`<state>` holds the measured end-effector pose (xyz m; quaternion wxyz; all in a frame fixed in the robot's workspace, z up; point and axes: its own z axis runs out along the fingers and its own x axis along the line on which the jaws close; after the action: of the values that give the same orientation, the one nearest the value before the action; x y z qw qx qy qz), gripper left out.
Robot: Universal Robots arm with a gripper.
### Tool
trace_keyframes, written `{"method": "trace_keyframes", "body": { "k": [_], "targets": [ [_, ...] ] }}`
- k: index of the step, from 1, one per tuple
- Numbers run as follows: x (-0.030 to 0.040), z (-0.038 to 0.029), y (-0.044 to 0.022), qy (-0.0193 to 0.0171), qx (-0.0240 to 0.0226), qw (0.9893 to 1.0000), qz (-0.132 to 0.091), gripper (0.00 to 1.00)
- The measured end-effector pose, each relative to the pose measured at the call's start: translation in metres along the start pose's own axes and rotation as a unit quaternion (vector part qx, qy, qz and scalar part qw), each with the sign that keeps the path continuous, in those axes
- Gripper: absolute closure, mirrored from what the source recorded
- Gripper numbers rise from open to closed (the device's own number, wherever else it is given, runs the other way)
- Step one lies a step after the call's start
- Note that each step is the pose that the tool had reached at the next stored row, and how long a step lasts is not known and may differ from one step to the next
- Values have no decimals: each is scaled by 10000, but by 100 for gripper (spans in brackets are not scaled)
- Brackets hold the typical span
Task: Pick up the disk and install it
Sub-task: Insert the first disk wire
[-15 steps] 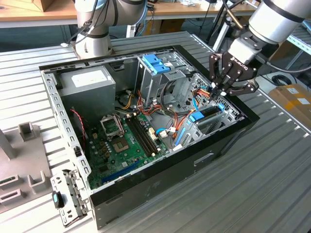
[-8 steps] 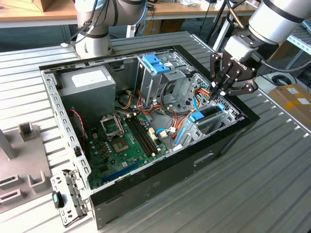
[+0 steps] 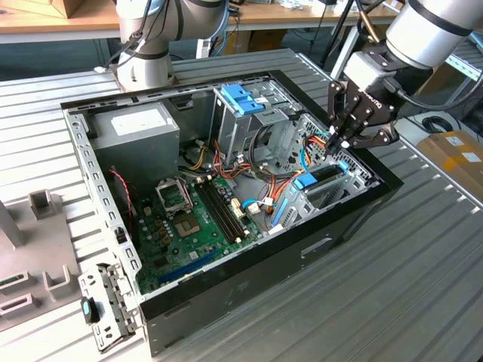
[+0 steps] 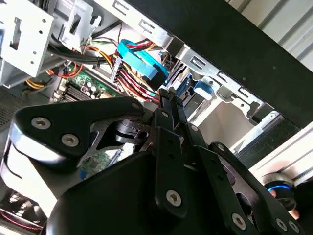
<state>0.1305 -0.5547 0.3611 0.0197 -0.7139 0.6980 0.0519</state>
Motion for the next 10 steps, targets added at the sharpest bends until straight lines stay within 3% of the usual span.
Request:
{"method": "trace_keyframes", "body": {
  "k": [4, 7, 10],
  "targets": [
    [0, 1, 0, -9, 21, 9998, 206, 83],
    [0, 2, 0, -19, 44, 9990, 436, 83],
    [15, 1, 1, -20, 46, 9990, 447, 83]
  ]
}}
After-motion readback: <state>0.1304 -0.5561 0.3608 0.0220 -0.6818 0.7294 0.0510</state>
